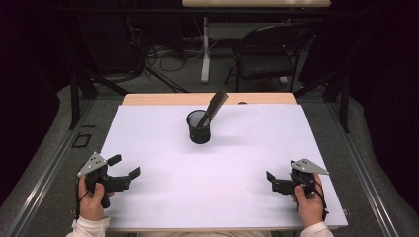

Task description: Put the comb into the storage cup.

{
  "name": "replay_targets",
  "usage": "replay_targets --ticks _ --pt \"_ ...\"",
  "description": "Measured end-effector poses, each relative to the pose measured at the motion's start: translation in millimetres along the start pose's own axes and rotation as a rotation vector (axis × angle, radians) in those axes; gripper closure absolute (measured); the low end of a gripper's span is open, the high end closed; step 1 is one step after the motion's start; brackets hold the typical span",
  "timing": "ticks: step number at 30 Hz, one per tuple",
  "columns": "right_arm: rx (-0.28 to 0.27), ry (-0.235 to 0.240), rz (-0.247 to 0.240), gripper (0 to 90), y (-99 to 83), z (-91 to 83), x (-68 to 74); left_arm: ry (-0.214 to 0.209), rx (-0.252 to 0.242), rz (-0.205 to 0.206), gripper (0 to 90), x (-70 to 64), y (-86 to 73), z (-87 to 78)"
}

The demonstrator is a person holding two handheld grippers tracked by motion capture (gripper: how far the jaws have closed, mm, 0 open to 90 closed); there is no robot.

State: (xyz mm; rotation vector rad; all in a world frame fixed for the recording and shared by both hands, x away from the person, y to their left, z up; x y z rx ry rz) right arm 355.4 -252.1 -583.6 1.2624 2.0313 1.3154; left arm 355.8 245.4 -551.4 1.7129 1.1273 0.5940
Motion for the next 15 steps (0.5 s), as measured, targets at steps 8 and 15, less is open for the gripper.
replay_targets --ticks 8,15 --pt "-0.006 -0.001 0.001 0.1 -0.4 0.6 0.3 -0.003 -0.001 -0.002 3.1 0.2 0.1 1.2" --pt "0.001 -0.002 0.009 0.1 -1.8 -0.4 -0.5 -0.001 -0.002 -0.006 3.1 2.5 0.8 2.3"
Point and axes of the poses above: each handheld gripper's, and its own axes: z roughly forward along the jaws, y roughly out of its top, x roughly to its left, the point moved 8 cm from there along z, roughly forward along the jaws, and after that the axes turned 9 degrees about y, right-handed, at the moved point
